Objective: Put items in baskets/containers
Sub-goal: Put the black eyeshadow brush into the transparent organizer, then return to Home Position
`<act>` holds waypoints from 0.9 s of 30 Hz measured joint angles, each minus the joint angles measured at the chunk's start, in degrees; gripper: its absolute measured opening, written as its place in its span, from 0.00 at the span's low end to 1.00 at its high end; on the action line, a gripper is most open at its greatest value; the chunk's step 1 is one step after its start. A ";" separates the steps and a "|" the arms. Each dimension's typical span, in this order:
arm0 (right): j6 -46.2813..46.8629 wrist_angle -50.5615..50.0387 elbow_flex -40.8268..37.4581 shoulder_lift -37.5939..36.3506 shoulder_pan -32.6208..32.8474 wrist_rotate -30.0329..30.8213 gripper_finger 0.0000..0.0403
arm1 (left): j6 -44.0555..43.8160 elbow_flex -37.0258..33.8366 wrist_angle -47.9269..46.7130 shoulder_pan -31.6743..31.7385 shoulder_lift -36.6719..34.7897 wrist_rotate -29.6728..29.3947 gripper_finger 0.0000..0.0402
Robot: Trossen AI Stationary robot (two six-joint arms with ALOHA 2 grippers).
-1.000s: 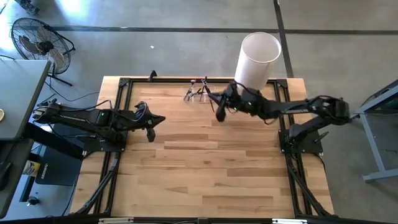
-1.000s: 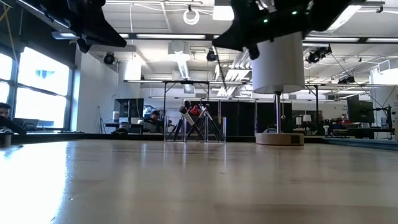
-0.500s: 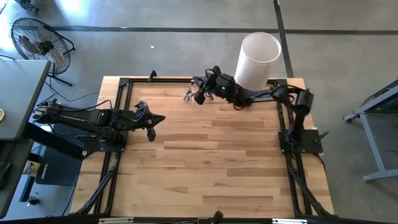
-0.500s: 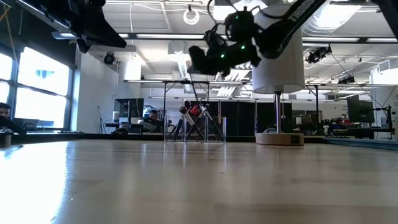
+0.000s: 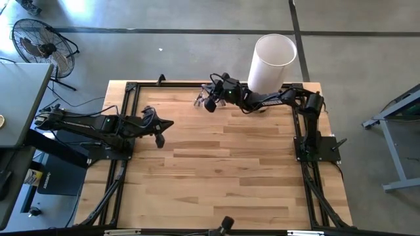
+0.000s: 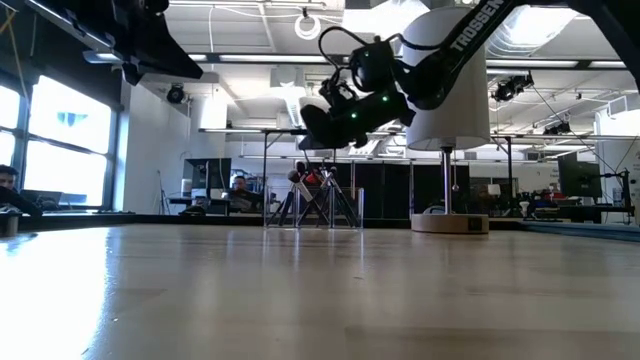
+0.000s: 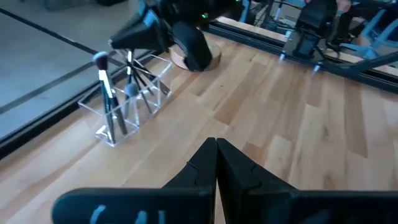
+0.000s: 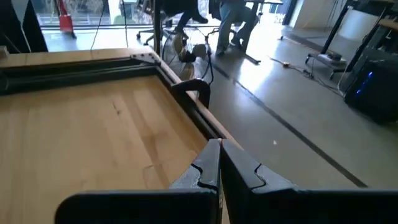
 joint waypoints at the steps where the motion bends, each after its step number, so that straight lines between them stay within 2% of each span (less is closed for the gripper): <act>1: 0.00 -0.39 0.00 0.00 0.00 -0.02 0.00 | 0.15 0.00 0.00 0.00 0.00 -0.38 0.00; 7: -0.44 -2.48 0.00 0.00 -0.05 -0.02 0.06 | 1.14 0.00 0.04 0.01 0.00 -3.52 0.00; 14: -1.88 -5.97 0.20 -0.58 0.20 -0.65 0.22 | 1.08 0.00 0.04 0.02 0.00 -3.37 0.00; 19: -1.92 -11.93 1.11 -5.19 0.80 -0.30 0.31 | 1.06 0.00 0.41 0.02 0.00 -3.09 0.00; 23: -1.94 -17.16 1.18 -10.65 2.31 1.45 0.32 | 1.03 0.00 0.48 0.02 0.00 0.35 0.00; 27: -4.28 -22.45 1.27 -15.52 4.80 4.32 0.27 | 1.90 0.00 0.44 0.00 0.00 4.85 0.00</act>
